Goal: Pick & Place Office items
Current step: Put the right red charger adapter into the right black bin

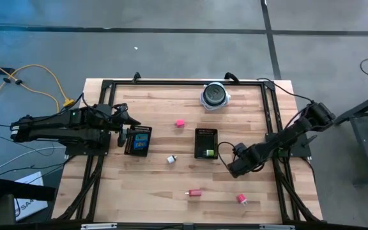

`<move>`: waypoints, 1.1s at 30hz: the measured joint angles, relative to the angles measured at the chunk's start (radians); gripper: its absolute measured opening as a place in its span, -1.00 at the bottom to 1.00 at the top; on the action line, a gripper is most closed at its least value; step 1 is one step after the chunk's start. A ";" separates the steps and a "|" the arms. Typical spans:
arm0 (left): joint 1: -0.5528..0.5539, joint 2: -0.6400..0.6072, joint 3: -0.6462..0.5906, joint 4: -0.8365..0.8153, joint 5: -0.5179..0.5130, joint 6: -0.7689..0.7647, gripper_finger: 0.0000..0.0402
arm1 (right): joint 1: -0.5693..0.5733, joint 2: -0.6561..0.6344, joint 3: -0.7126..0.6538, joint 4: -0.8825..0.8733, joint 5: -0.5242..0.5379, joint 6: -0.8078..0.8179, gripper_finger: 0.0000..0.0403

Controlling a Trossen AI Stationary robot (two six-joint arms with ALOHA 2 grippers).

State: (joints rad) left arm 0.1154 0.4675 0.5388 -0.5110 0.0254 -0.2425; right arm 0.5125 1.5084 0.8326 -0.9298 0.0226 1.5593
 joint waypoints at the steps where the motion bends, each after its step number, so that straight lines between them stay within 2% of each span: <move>1: 0.000 0.000 0.000 0.000 0.000 0.000 0.07 | 0.000 0.006 0.000 0.002 0.001 0.000 0.58; 10: 0.000 0.000 0.000 0.000 0.000 0.000 0.07 | 0.005 0.063 0.000 0.037 0.002 0.000 0.58; 33: 0.000 0.000 0.000 0.000 0.000 0.000 0.07 | 0.005 0.100 0.000 0.044 -0.004 0.000 0.58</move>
State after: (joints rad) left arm 0.1157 0.4671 0.5388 -0.5110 0.0254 -0.2428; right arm 0.5175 1.6085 0.8326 -0.8856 0.0189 1.5593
